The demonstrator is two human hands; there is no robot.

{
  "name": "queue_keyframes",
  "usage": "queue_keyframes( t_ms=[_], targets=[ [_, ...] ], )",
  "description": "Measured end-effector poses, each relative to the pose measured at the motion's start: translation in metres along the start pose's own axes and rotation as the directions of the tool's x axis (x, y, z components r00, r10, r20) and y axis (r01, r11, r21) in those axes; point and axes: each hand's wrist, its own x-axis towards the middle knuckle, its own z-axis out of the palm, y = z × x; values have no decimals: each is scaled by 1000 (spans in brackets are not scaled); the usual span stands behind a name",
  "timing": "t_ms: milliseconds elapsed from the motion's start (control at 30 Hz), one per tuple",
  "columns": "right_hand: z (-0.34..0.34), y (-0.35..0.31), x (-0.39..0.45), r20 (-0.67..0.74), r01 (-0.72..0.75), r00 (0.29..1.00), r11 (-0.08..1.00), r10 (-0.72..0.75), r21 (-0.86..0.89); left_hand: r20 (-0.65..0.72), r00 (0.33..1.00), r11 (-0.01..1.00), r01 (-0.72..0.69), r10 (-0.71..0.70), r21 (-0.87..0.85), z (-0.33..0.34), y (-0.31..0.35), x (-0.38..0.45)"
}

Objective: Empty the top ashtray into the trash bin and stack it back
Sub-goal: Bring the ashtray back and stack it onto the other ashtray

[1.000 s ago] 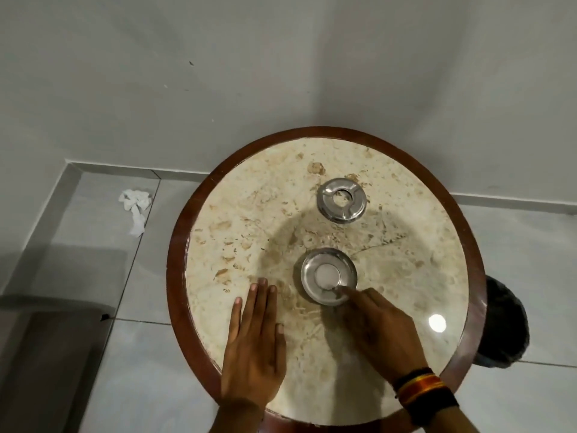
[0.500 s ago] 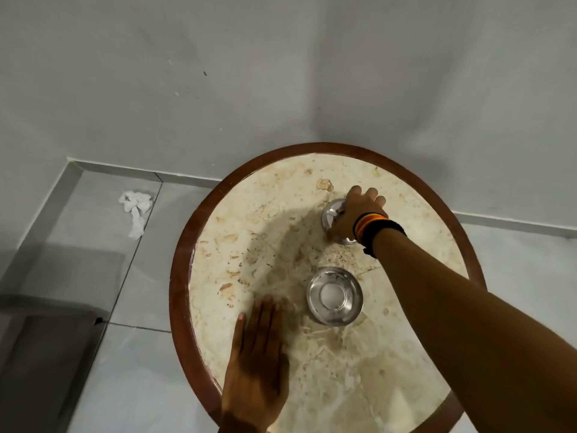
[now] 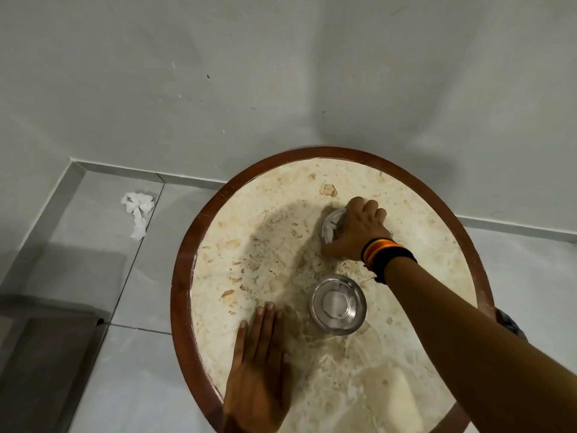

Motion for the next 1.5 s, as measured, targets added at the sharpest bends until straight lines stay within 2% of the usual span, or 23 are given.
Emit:
queue_keyframes(
  t_ms=[67, 233, 367, 433, 567, 733, 900, 1100, 1200, 1300, 1400, 1500],
  targets=[
    [6, 2, -9, -63, 72, 995, 997, -71, 13, 4, 1000, 1000, 3, -3, 7, 0, 0, 0],
    [-8, 11, -49, -217, 182, 967, 957, -133, 225, 14, 1000, 1000, 25, -25, -16, -1, 3, -2],
    [-3, 9, -114, -80, 254, 966, 957, -245, 139, 28, 999, 1000, 29, -29, -1, 0, 3, -2],
    [14, 8, -139, -59, 294, 955, 954, -290, 62, 42, 999, 999, 27, -28, 20, -1, 4, -1],
    [41, 14, -151, -3, 271, 962, 962, -271, 10, 51, 998, 999, 32, -33, 11, -4, 6, -1],
    [50, 12, -147, -58, 274, 960, 962, -272, 21, 55, 998, 1000, 30, -31, 8, -4, 6, -2],
    [52, 10, -140, -47, 282, 959, 959, -280, 32, 65, 997, 999, 42, -44, 29, -3, 5, -2],
    [63, 11, -140, -76, 309, 949, 951, -307, 21, 72, 996, 995, 36, -42, 91, 0, 5, -2],
    [63, 16, -140, -75, 313, 949, 947, -307, 75, 92, 994, 987, 36, -51, 155, 1, 6, -3],
    [61, 21, -139, -198, 327, 935, 933, -295, 153, 91, 995, 986, 29, -45, 165, 0, 6, -2],
    [59, 22, -132, -466, 338, 852, 930, -237, 145, 64, 997, 990, 29, -38, 139, 0, 7, -5],
    [49, 13, -125, -593, 316, 781, 943, -197, 104, -5, 999, 996, 33, -32, 85, -4, 9, -6]
  ],
)
